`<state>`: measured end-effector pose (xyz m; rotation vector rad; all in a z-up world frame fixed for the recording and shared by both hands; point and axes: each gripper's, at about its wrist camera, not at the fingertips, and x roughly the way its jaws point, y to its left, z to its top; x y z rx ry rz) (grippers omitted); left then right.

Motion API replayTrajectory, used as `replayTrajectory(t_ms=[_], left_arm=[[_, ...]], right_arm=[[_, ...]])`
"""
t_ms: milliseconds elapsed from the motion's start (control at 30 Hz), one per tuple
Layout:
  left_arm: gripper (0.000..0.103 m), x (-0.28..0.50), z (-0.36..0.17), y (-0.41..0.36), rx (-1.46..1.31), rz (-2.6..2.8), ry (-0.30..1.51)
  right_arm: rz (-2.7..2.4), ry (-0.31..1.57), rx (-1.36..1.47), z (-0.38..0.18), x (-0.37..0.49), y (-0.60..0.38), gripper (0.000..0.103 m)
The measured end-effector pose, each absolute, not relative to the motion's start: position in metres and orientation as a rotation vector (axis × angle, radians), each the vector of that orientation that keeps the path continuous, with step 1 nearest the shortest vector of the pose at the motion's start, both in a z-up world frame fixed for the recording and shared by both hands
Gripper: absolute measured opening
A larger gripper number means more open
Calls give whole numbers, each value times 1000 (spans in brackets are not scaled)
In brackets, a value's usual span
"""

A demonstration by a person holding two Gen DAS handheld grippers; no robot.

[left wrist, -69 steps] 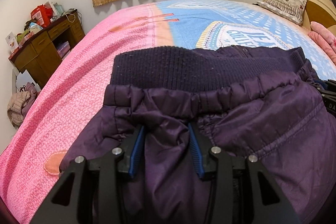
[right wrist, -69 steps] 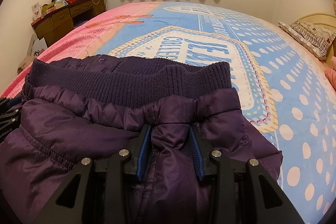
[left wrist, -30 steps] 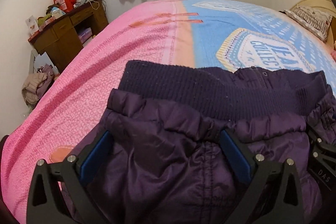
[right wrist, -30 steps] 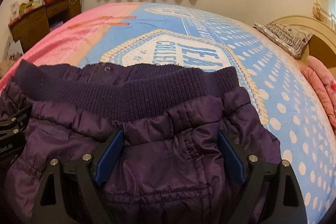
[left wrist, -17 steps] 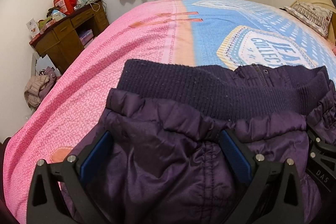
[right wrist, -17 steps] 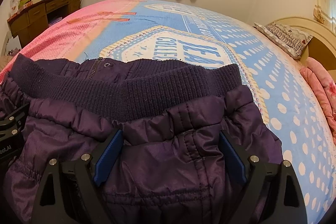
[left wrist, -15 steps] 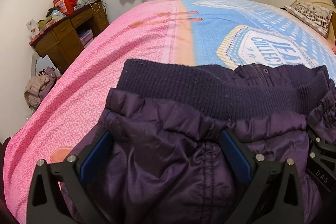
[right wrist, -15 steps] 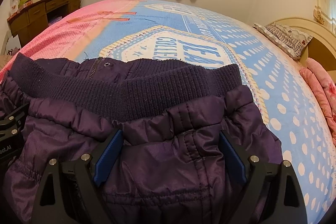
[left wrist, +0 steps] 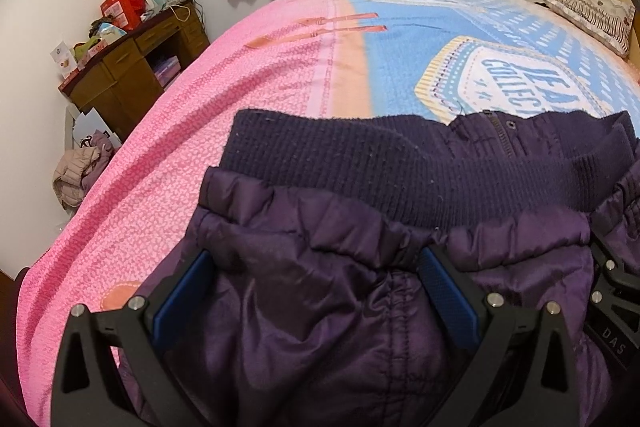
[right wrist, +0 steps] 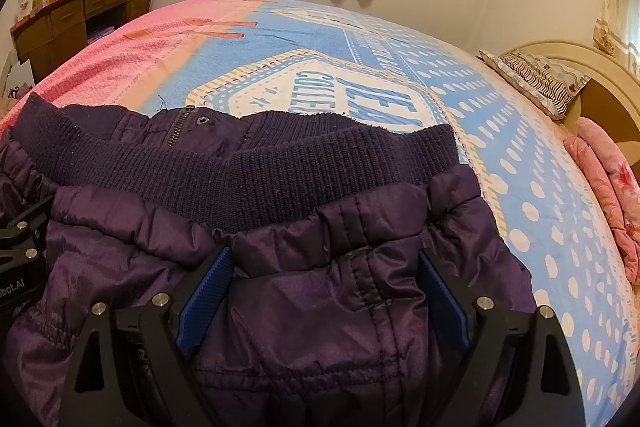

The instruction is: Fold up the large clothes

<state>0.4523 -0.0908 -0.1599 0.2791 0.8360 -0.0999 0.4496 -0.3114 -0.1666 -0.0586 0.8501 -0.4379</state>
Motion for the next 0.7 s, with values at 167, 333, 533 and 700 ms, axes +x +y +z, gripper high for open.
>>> replayTrajectory(t_ms=[167,333,533,700], left_arm=[[103,453,-161,-91,286,-96,841],[103,453,-161,-91,287,-93,842],[103,451,-159,-91,289,-93,836],[103,434,-126,-58,194,-185,845]], right_arm=[[-440,852,-57,-167,450,-312,91],[-440,840,-48,-168,448,-312,92],[-421,853,-19,-164,448,-317,92],[-316,910,-26,-141,429,-319,92]])
